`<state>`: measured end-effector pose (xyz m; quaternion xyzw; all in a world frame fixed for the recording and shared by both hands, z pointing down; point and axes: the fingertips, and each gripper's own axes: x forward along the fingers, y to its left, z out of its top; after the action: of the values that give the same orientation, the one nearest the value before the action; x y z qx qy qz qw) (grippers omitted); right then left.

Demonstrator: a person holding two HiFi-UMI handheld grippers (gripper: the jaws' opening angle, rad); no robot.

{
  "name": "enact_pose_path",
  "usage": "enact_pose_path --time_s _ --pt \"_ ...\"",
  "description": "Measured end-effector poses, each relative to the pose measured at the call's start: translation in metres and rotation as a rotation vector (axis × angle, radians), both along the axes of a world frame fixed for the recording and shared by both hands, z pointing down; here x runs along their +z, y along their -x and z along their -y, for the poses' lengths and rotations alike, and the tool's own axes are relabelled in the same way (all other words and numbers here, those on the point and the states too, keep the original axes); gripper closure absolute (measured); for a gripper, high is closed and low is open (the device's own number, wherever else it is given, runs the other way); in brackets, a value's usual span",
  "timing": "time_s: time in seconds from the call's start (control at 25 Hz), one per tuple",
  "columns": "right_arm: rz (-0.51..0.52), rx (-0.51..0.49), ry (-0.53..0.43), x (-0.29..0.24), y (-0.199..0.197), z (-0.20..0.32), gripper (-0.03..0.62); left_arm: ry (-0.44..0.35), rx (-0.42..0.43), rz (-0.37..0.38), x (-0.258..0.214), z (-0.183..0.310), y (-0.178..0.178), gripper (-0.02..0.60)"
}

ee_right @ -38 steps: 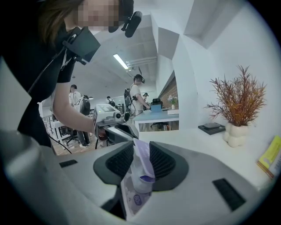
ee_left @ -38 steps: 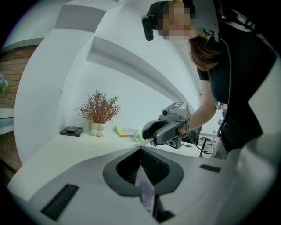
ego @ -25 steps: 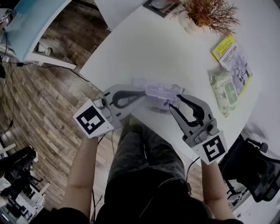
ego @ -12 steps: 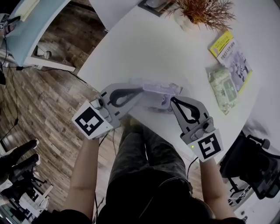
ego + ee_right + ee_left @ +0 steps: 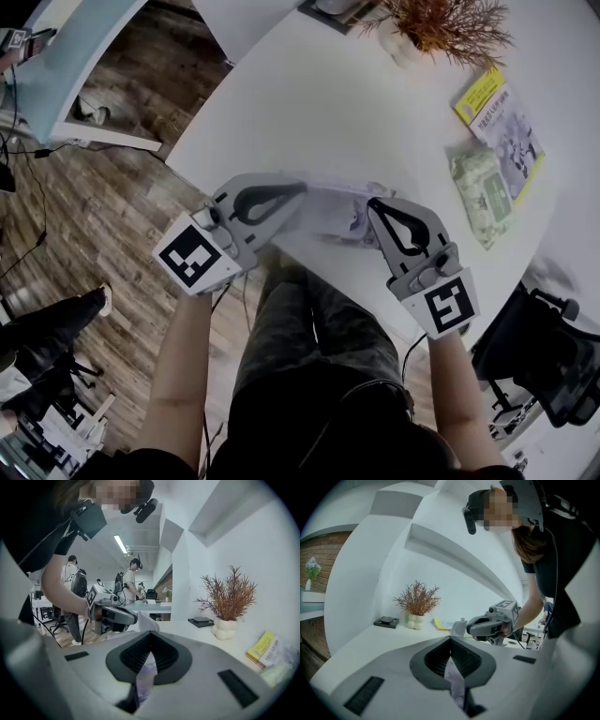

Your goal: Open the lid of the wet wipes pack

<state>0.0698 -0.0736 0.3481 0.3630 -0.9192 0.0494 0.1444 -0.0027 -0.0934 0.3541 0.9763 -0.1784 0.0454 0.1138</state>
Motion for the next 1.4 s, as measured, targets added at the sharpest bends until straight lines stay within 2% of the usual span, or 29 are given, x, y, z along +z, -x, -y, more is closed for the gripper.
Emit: enact_pose_path --time_s 1.4 --pt "-0.012 0.005 0.043 0.014 0.001 0.017 0.574 0.022 0.04 0.019 0.013 0.01 -0.005 0.569"
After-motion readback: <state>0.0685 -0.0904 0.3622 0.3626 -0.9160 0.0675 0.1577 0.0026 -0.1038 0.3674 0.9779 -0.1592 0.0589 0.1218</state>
